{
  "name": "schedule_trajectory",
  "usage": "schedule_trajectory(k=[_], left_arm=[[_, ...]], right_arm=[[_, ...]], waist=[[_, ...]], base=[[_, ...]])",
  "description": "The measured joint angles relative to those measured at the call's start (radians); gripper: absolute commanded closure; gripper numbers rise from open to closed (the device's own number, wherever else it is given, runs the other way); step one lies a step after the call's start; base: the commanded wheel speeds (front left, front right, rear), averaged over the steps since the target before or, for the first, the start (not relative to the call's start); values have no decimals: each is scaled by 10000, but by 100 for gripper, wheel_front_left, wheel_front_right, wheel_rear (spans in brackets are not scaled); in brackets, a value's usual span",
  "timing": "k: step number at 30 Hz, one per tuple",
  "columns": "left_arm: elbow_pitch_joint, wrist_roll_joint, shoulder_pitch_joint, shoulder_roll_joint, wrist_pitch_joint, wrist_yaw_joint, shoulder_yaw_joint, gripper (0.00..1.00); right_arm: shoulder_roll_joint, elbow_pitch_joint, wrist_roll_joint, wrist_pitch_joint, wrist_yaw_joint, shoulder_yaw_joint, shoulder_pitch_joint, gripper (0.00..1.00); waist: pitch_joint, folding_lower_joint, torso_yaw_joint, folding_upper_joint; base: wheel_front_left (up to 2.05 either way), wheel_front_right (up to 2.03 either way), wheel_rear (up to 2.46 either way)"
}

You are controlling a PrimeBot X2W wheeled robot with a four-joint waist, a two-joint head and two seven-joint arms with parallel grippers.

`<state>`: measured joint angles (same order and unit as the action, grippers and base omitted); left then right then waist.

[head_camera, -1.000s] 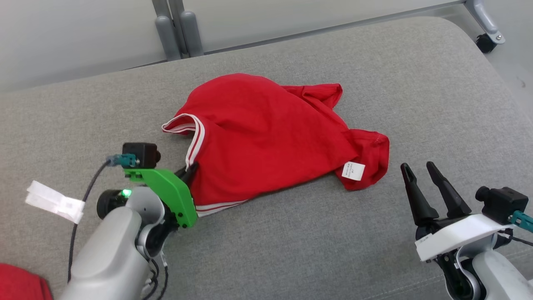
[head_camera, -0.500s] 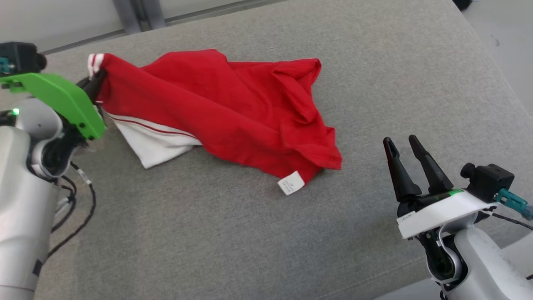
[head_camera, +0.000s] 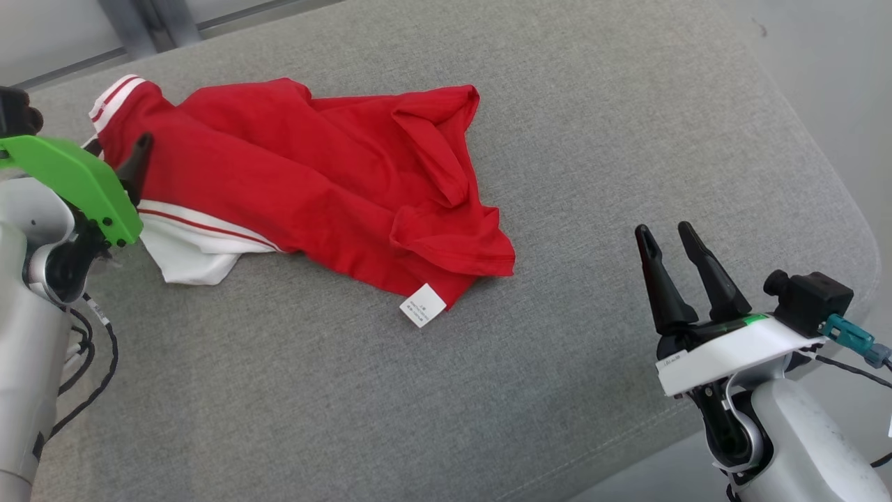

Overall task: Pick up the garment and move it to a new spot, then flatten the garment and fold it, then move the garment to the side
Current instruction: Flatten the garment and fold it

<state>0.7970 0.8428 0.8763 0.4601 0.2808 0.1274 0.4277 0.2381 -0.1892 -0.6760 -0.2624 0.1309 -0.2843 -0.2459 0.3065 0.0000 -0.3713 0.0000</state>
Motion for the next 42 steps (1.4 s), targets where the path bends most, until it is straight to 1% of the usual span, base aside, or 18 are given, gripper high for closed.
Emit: schedule_trajectory(k=[4,6,9,11,14,17,21,24,27,32,35,37,42], left_arm=[[-941,128,-480,176,-355,13,523,0],[-1465,169,-878,370,-646,15,671,0],[-2105,121,-1451,648,-1197,15,717,0],[-2504,94,-1916,717,-1519,-94,665,0],[-3080,196,-2783,675,-1668,-422,667,0],[-3538,341,-3599,476,-1486,-709,851,0],[-3687,376,-3914,169,-1074,-963,1181,0],[-3384,470,-3932,-169,-677,-1045,1356,0],[-2700,587,-3753,-516,-351,-1108,1544,0],[-1415,341,-2941,-823,-610,-1137,1597,0],[-681,364,-2557,-1133,-796,-1001,1584,0],[-176,456,-2276,-1367,-897,-815,1546,0],[817,449,-1682,-1693,-1220,-456,1611,0]], right_arm=[[17,58,69,-2,0,155,239,0],[67,67,121,-2,0,203,411,0],[134,102,188,-2,0,268,588,0],[196,113,201,-2,0,307,698,0],[238,134,224,-2,0,391,829,0],[238,192,245,-2,0,347,920,0],[286,226,244,-2,0,280,936,0],[355,230,222,-2,0,222,916,0],[431,222,192,-2,0,167,873,0],[533,234,180,-2,0,113,743,0],[579,224,178,-2,0,98,724,0],[614,194,161,-2,0,52,699,0],[656,169,130,-2,0,-33,566,0]], waist=[[-254,0,164,0],[-420,0,332,0],[-719,0,623,0],[-929,0,809,0],[-1203,0,1100,0],[-1423,0,1383,0],[-1552,0,1616,0],[-1497,0,1645,0],[-1346,0,1594,0],[-1112,0,1460,0],[-982,0,1376,0],[-893,0,1327,0],[-731,0,1248,0]], base=[[0,0,0],[0,0,0],[0,0,0],[0,0,0],[0,0,0],[0,0,0],[0,0,0],[0,0,0],[0,0,0],[0,0,0],[0,0,0],[0,0,0],[0,0,0]])
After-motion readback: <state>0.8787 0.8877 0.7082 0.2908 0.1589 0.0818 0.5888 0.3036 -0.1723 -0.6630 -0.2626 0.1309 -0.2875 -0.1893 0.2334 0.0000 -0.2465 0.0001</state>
